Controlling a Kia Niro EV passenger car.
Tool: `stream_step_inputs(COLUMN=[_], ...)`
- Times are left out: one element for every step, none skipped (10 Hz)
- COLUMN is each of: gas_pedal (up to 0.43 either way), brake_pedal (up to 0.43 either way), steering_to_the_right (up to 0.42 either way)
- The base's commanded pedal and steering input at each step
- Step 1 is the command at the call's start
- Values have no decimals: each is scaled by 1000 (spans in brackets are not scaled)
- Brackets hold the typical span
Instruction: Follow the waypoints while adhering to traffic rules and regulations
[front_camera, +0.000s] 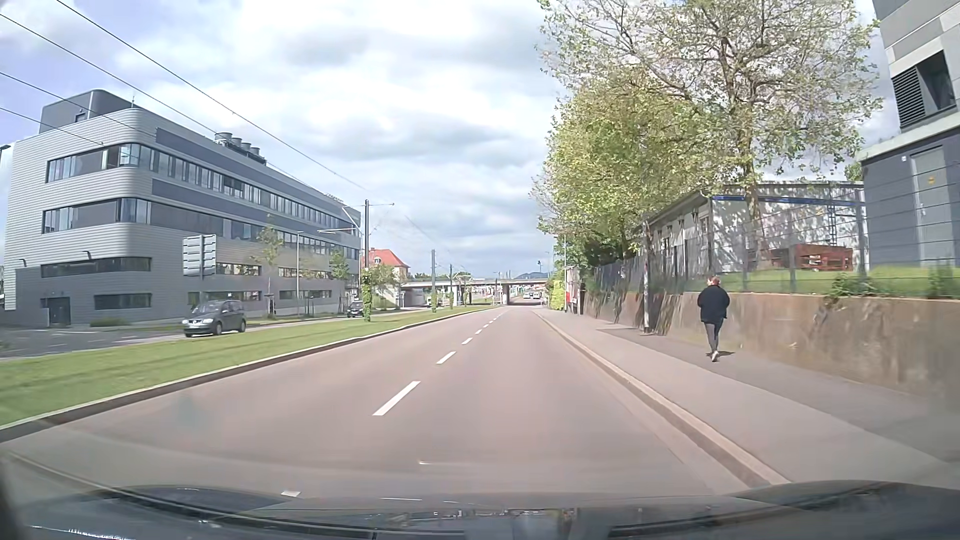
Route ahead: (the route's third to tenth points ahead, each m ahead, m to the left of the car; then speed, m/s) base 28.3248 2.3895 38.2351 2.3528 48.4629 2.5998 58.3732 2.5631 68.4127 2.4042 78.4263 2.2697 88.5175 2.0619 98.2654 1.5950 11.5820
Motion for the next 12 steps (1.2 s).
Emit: stream_step_inputs(gas_pedal=[67,67,67,67,59,59,59,59,59,59,59,59], brake_pedal=[0,0,0,0,0,0,0,0,0,0,0,0], steering_to_the_right=[11,11,11,11,11,11,11,11,11,11,10,10])
